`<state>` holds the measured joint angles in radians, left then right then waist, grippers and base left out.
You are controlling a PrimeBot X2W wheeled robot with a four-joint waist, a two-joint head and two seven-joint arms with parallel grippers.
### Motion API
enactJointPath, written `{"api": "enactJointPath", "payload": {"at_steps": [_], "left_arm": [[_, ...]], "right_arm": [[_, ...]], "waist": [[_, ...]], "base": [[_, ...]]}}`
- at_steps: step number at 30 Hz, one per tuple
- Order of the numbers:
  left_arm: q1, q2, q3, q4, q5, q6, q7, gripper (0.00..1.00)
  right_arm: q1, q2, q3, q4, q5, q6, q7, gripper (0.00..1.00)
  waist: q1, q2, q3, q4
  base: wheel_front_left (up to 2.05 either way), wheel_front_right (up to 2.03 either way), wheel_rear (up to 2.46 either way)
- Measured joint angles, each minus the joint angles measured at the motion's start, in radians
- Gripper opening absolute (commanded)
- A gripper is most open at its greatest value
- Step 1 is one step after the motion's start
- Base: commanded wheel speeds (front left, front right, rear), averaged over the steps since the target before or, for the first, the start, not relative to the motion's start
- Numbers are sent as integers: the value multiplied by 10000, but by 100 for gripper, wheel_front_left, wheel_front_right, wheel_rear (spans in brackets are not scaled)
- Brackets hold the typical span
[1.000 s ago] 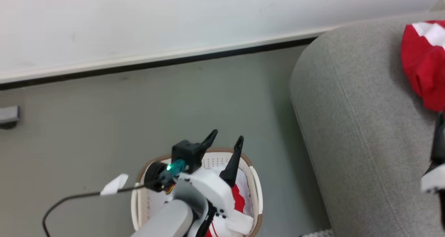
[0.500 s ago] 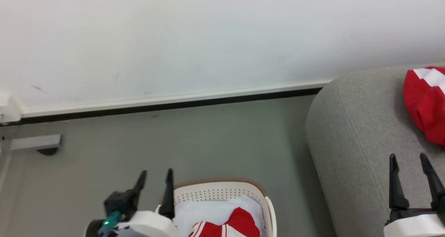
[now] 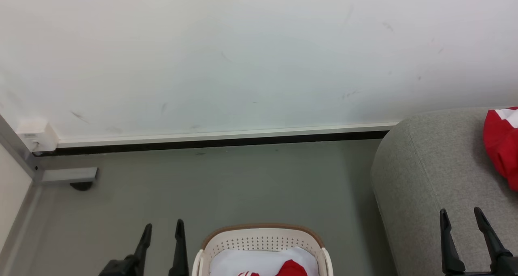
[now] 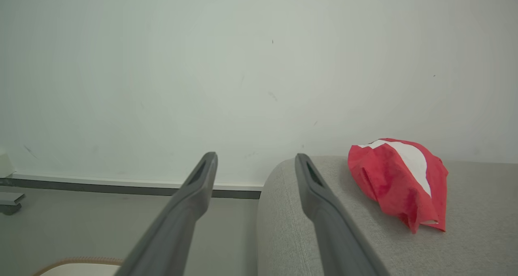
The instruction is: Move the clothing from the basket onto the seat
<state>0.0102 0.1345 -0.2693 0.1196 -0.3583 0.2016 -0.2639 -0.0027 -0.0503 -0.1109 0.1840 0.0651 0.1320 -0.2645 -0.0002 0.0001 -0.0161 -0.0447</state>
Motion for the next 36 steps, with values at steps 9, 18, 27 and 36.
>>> {"api": "enactJointPath", "payload": {"at_steps": [9,18,27,36], "left_arm": [[133,-439,811,75,727,-690,0,100],[85,-587,1166,353,1041,-1047,-2,100],[-1837,173,205,2059,2259,-1632,1260,100],[-3990,552,-1200,4698,3150,-2704,4253,100]], "right_arm": [[47,0,98,8,238,0,0,100],[-47,2,209,-10,288,0,0,100],[-1244,2,422,-416,123,0,-2,100],[-2174,4,462,-644,23,0,0,100]], "waist": [[1,0,-7,-147],[2,0,218,-459],[3,0,1329,-1051],[5,0,2701,-1863]], "base": [[0,0,0],[0,0,0],[0,0,0],[0,0,0]]}}
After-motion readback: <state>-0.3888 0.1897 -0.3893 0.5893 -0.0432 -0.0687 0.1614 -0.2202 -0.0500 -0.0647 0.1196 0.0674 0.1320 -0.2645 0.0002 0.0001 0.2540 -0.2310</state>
